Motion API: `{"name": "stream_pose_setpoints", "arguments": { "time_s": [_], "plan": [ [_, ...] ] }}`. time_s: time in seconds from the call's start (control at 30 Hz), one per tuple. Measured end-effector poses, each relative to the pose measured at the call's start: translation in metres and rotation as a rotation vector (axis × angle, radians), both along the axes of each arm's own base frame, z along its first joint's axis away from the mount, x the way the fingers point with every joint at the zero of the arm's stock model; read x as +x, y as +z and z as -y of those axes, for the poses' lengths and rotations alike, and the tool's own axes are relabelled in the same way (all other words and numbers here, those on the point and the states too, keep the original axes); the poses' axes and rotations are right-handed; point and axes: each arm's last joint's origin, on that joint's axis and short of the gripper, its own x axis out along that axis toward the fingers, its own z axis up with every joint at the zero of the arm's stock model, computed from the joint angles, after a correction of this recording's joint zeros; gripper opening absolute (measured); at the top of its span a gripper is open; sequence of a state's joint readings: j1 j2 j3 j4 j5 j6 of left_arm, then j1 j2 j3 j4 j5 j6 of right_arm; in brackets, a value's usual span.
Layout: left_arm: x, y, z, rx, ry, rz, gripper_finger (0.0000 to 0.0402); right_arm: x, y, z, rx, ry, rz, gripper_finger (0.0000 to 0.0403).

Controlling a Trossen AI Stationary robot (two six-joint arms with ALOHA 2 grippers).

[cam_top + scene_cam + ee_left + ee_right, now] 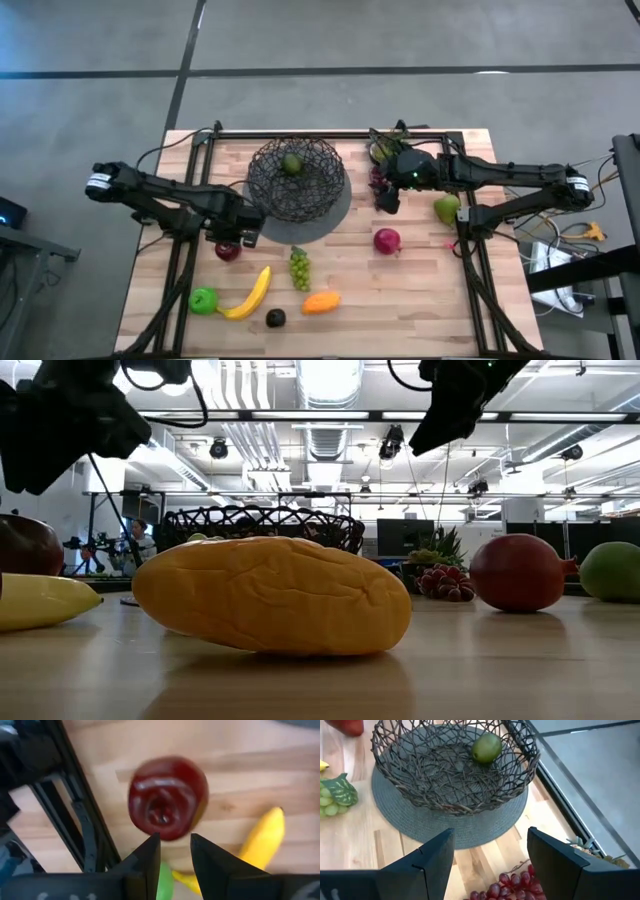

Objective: Build produce basket
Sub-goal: Put the red apple into the black wire basket

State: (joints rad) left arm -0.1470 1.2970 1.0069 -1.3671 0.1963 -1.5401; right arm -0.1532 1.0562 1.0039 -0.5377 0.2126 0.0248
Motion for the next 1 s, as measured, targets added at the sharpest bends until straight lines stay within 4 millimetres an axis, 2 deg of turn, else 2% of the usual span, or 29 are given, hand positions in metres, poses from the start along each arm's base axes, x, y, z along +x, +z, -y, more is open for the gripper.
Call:
{"name": "stream_pose_setpoints", "arguments": {
  "time_s": [0.2, 0.43, 1.0],
  "plan": [
    [0.0, -0.005, -0.002, 0.079, -0.019, -0.056, 0.0083, 0.004, 0.006, 0.001, 0.008, -0.018, 0.086, 0.0233],
    [-0.003, -0.009, 0.0, 0.067, -0.031, -0.057, 0.0055, 0.008, 0.012, 0.002, 0.017, -0.032, 0.167, 0.0233],
    [-0.009, -0.022, 0.002, 0.036, -0.034, -0.033, 0.0049, 0.009, 0.012, 0.002, 0.029, -0.071, 0.179, 0.0233]
  ]
}}
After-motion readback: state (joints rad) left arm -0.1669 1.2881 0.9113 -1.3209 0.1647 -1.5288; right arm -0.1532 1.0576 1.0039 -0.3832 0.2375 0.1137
